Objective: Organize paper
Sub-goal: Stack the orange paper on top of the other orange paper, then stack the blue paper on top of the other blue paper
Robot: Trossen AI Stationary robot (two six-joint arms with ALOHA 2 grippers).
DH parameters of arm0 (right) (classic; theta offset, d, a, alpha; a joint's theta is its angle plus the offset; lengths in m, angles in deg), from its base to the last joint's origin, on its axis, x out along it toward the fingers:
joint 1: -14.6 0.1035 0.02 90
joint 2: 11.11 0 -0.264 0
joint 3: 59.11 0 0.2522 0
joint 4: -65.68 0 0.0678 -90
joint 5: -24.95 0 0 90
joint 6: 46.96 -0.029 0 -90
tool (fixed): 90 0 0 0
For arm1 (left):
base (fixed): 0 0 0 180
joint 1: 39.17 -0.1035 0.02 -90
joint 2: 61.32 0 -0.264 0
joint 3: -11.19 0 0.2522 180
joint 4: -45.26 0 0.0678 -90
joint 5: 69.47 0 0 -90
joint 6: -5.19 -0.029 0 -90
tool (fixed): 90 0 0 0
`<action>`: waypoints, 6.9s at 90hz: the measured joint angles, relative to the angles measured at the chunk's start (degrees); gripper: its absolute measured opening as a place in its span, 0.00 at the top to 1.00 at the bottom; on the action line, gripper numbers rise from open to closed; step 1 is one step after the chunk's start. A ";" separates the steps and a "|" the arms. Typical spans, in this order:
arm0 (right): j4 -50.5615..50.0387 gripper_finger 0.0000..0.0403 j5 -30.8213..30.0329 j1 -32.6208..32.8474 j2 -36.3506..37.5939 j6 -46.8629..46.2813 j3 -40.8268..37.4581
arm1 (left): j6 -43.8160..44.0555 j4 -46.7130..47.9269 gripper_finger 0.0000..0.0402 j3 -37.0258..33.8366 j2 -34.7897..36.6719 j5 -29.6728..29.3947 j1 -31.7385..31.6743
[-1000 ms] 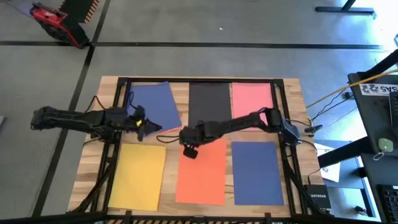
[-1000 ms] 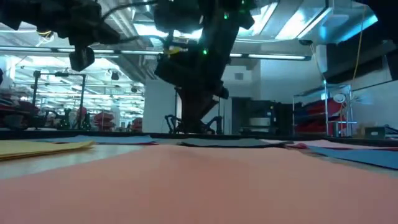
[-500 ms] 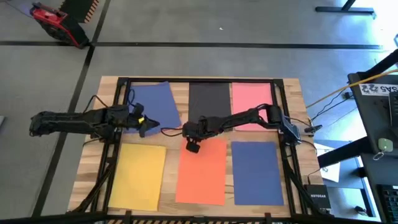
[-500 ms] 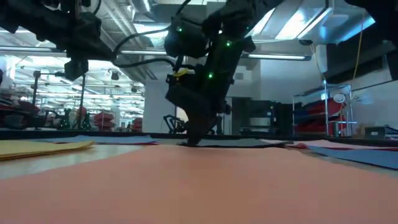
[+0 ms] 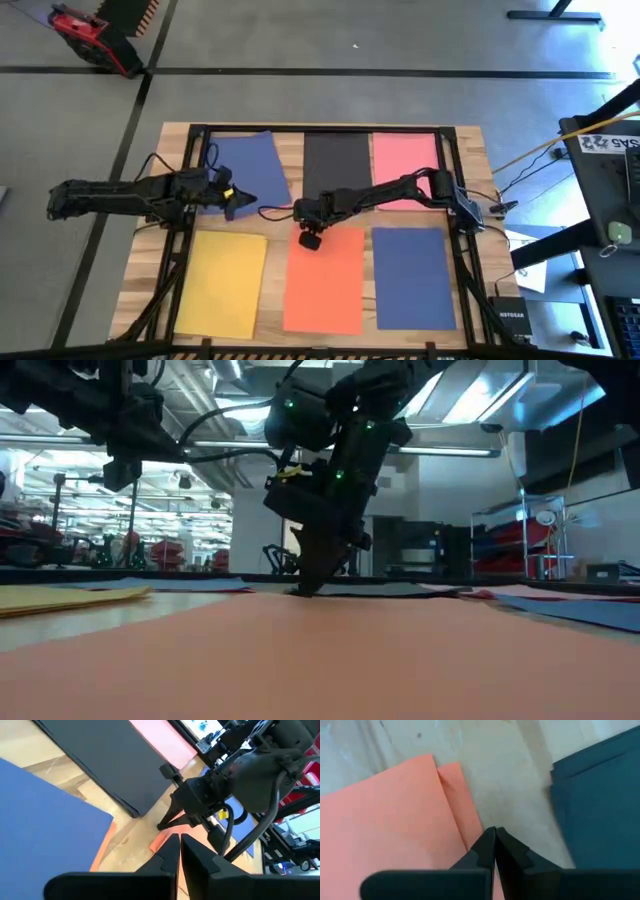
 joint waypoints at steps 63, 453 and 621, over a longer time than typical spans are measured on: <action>3.32 1.00 10.06 2.14 -0.31 -1.12 -0.13 | -1.45 -0.03 1.00 0.00 -0.02 0.00 0.02; 16.50 0.71 -20.30 -5.89 -7.63 47.96 6.54 | -4.89 7.82 1.00 0.00 7.13 -11.02 -7.06; 19.41 0.62 -12.95 -5.21 -9.67 48.76 9.73 | -5.65 11.25 1.00 0.00 7.13 -10.98 -7.03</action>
